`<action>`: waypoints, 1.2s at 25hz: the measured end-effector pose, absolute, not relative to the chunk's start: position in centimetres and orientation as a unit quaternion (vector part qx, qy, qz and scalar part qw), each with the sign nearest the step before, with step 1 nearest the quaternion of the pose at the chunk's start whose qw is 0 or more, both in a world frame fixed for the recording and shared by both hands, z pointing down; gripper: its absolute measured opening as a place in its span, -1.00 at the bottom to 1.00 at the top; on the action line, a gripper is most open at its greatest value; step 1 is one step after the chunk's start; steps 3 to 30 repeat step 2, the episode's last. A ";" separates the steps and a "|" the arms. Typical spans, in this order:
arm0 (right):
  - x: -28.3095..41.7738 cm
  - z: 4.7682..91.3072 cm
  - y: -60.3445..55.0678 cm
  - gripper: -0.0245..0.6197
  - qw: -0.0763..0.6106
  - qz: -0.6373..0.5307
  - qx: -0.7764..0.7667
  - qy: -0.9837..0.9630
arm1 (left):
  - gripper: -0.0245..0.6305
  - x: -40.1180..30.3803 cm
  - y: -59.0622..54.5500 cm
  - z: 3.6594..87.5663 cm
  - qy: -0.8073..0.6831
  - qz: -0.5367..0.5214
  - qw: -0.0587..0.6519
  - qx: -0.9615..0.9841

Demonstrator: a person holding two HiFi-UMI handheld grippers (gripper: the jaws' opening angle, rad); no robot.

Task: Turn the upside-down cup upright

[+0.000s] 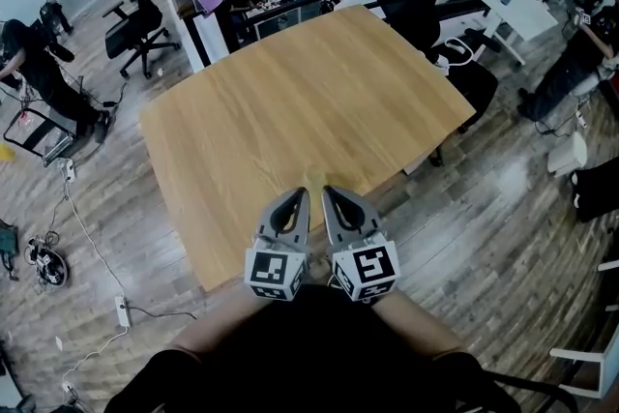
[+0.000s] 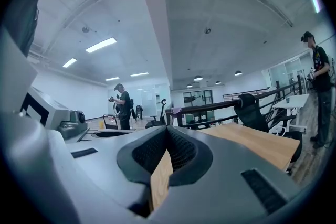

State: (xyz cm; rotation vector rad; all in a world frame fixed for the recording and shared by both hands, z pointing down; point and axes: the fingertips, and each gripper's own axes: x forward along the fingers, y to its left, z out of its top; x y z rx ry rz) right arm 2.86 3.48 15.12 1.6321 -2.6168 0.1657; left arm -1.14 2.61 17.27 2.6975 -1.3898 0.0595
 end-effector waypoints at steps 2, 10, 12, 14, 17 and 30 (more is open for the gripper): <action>2.9 15.0 3.9 -0.88 0.026 0.056 0.527 -0.847 | -0.90 -0.7 3.1 17.2 -0.454 0.021 0.052 0.889; 2.9 15.0 3.9 -0.88 0.026 0.056 0.527 -0.847 | -0.90 -0.7 3.1 17.2 -0.454 0.021 0.052 0.889; 2.9 15.0 3.9 -0.88 0.026 0.056 0.527 -0.847 | -0.90 -0.7 3.1 17.2 -0.454 0.021 0.052 0.889; 2.9 15.0 3.9 -0.88 0.026 0.056 0.527 -0.847 | -0.90 -0.7 3.1 17.2 -0.454 0.021 0.052 0.889; 2.9 15.0 3.9 -0.88 0.026 0.056 0.527 -0.847 | -0.90 -0.7 3.1 17.2 -0.454 0.021 0.052 0.889; 2.9 15.0 3.9 -0.88 0.026 0.056 0.527 -0.847 | -0.90 -0.7 3.1 17.2 -0.454 0.021 0.052 0.889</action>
